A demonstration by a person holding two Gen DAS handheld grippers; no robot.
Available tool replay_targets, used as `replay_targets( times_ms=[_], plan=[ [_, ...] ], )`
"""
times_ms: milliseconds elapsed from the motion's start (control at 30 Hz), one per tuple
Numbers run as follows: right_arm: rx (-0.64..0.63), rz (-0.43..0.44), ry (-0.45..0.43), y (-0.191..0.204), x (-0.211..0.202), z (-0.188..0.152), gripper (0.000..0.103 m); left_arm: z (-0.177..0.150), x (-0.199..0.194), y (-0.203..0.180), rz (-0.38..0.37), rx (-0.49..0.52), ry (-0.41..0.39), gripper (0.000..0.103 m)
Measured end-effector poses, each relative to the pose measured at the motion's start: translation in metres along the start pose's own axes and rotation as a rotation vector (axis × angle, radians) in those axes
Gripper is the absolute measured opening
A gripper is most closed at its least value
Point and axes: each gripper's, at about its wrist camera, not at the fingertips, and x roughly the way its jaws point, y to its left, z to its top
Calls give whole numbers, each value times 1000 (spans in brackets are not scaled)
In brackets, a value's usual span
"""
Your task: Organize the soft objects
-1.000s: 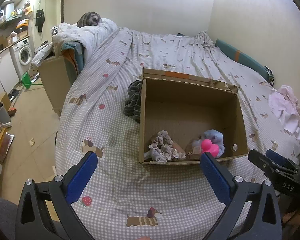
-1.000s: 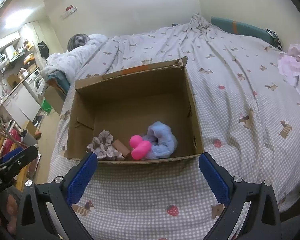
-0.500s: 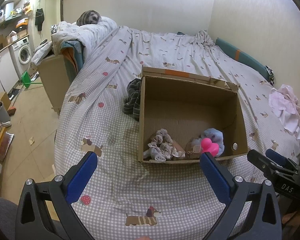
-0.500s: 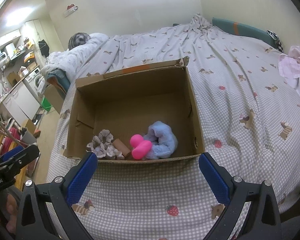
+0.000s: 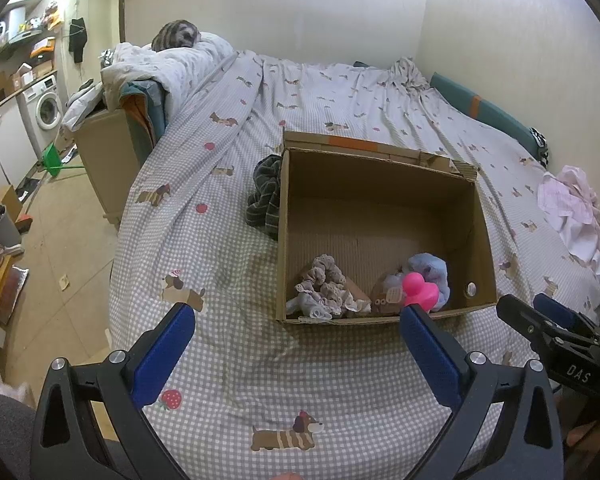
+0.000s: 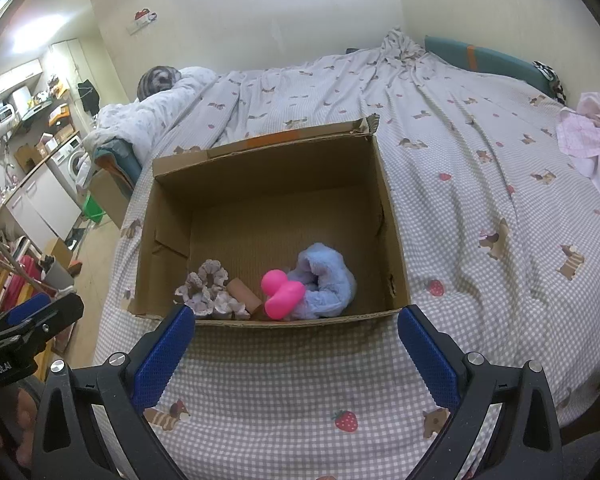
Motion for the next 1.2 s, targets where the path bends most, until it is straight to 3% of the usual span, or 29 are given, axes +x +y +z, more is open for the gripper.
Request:
replay_targets(
  times_ms=[1200],
  plan=[
    [-10, 9, 4, 0, 0, 1, 103, -2, 4, 5, -2, -2, 14, 102]
  ],
)
